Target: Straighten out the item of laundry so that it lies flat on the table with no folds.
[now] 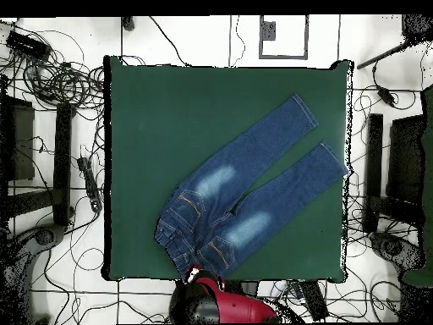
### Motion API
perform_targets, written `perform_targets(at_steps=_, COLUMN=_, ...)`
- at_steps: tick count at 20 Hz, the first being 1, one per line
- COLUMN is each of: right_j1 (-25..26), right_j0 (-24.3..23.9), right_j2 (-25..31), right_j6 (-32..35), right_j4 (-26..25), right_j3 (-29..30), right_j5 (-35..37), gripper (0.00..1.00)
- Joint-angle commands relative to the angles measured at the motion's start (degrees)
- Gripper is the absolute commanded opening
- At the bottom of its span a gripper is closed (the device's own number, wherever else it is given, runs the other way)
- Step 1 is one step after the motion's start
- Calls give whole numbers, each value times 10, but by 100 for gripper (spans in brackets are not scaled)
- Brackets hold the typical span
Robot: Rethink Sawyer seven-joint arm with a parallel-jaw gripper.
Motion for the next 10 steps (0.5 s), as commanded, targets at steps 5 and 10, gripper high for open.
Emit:
perform_targets(at_steps=5, right_j1=-40, right_j0=70, right_j2=52, right_j6=125, right_j4=134, right_j3=-117, right_j5=127, gripper=100)
perform_targets(at_steps=10, right_j1=-24, right_j0=101, right_j2=36, right_j6=129, right_j4=173, right_j3=-149, right_j5=142, gripper=100)
